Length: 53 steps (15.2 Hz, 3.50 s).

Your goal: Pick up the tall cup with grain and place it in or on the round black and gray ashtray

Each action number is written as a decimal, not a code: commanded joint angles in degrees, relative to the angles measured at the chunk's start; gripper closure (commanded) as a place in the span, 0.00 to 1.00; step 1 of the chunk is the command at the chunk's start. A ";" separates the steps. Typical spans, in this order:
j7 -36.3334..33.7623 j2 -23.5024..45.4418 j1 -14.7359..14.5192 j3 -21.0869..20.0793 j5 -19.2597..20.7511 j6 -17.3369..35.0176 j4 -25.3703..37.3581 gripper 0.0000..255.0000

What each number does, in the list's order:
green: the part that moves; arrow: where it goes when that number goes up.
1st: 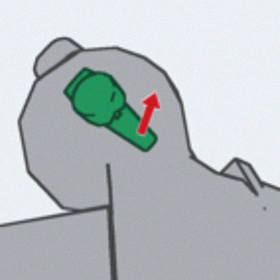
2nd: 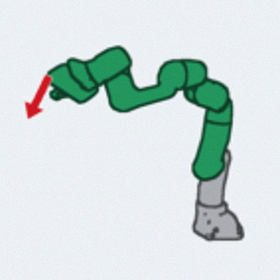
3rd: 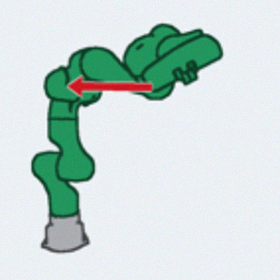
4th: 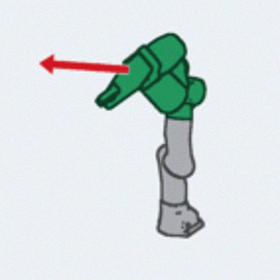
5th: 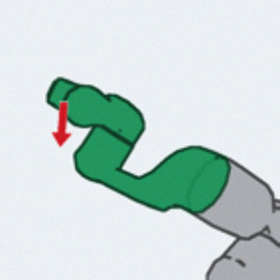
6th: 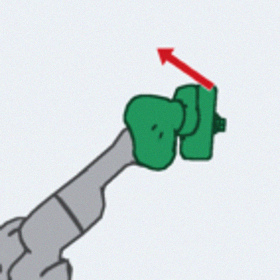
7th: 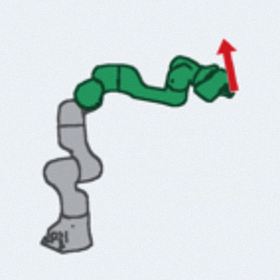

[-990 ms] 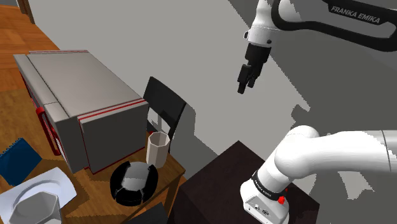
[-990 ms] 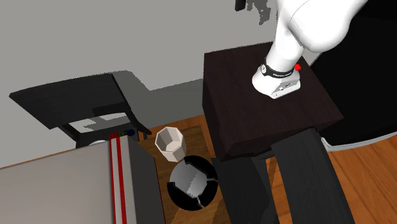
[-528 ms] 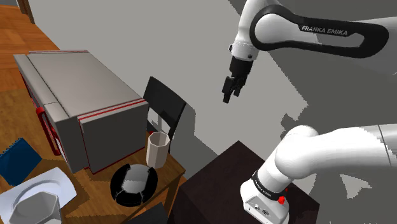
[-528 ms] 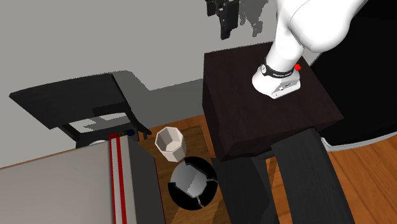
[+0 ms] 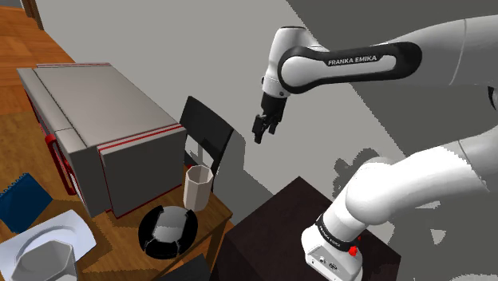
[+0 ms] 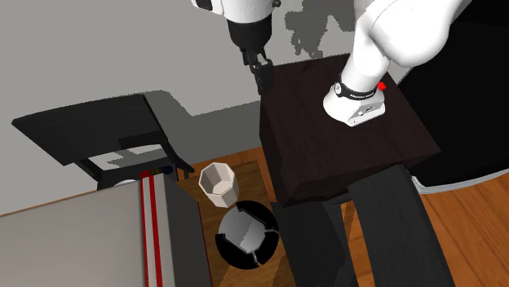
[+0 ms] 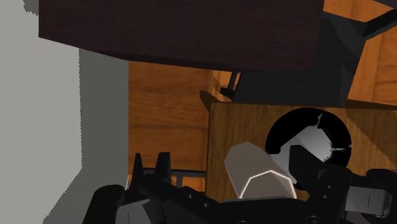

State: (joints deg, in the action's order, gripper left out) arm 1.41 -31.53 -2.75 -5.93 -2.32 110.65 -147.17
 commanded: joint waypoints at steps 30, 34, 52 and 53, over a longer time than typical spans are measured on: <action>-10.55 56.59 -4.05 -2.04 10.46 42.83 16.61 0.00; -10.55 56.59 -4.05 -2.04 10.45 42.83 16.61 0.00; -9.73 52.84 -3.40 -2.92 9.32 39.73 15.98 1.00; -9.56 52.11 -3.28 -3.09 9.08 39.09 15.90 1.00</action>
State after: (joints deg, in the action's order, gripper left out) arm -8.25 21.19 -6.10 -8.87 6.95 150.31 -131.26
